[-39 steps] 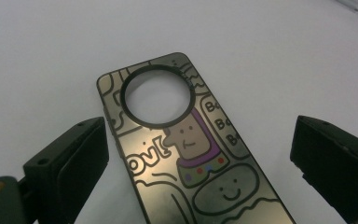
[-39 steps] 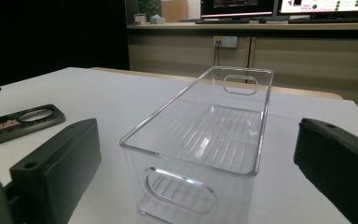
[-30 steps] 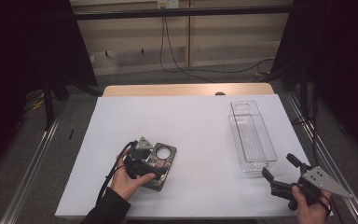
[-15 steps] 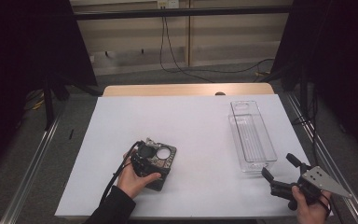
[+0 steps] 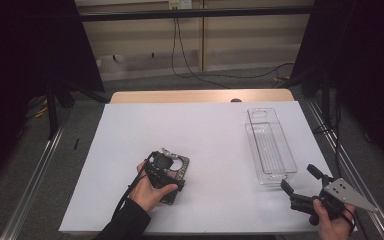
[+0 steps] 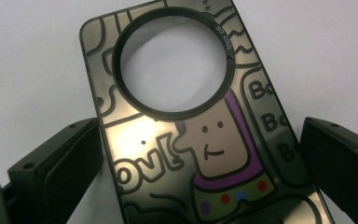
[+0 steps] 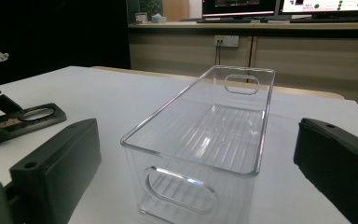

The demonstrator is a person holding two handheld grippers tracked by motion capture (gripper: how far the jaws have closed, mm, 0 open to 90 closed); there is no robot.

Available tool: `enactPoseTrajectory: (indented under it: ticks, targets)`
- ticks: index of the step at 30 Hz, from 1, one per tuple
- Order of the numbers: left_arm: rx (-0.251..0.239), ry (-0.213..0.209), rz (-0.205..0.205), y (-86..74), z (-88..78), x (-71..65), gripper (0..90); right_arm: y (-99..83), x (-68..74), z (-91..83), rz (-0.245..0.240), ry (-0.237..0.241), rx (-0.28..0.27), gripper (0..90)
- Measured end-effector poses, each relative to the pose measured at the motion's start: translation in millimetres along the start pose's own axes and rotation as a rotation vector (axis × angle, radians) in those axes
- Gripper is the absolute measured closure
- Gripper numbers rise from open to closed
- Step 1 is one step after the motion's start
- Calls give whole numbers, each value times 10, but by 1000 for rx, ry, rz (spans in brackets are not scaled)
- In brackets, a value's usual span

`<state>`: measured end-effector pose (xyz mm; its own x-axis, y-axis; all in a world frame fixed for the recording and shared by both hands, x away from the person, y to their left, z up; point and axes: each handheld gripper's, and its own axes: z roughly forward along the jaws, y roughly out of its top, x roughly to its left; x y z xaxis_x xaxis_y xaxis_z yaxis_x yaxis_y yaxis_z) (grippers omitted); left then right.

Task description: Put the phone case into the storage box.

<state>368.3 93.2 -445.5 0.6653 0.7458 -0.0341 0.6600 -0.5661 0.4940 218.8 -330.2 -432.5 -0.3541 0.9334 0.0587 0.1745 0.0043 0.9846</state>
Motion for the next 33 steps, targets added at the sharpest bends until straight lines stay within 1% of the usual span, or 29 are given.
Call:
enactPoseTrajectory:
  ticks: [1,2,3,6,7,9,12,14,16,19,21,22,24,25,27,33]
  targets:
    - [-8,12,-5,-8,2,-8,2,0,0,0,1,0,0,0]
    - [-20,17,-19,-19,9,-20,2,1,1,-1,0,1,0,0]
    - [-22,20,-23,-21,10,-21,2,1,2,-2,0,2,0,0]
    - [-8,25,-23,-6,11,-25,1,0,1,-4,-2,2,-1,0]
    - [-9,31,-21,-8,11,-29,1,0,1,-5,-1,1,0,0]
    - [-13,27,-15,-12,11,-24,0,1,-1,-4,-2,0,-1,0]
    - [-10,33,-24,-7,11,-29,3,-1,4,1,-2,2,3,0]
    - [0,30,-37,3,8,-31,6,-1,4,2,-2,2,3,0]
    - [15,29,-39,20,3,-30,20,-1,3,2,-1,1,3,0]
    - [18,35,-53,26,-3,-48,41,-1,2,0,-3,2,2,0]
    - [33,37,-43,40,-8,-39,44,-2,-1,-2,-4,0,2,0]
    - [32,36,-49,42,-6,-45,46,-3,-2,-2,-3,0,2,0]
    - [40,33,-48,47,-13,-42,52,-4,-3,-2,-2,0,3,0]
    - [46,35,-36,50,-22,-32,61,-3,-2,-1,-3,0,3,0]
    - [47,26,-43,50,-28,-28,81,-4,-2,0,-3,0,4,0]
    - [59,21,-22,65,-35,-12,90,-7,-2,-2,-3,0,5,0]
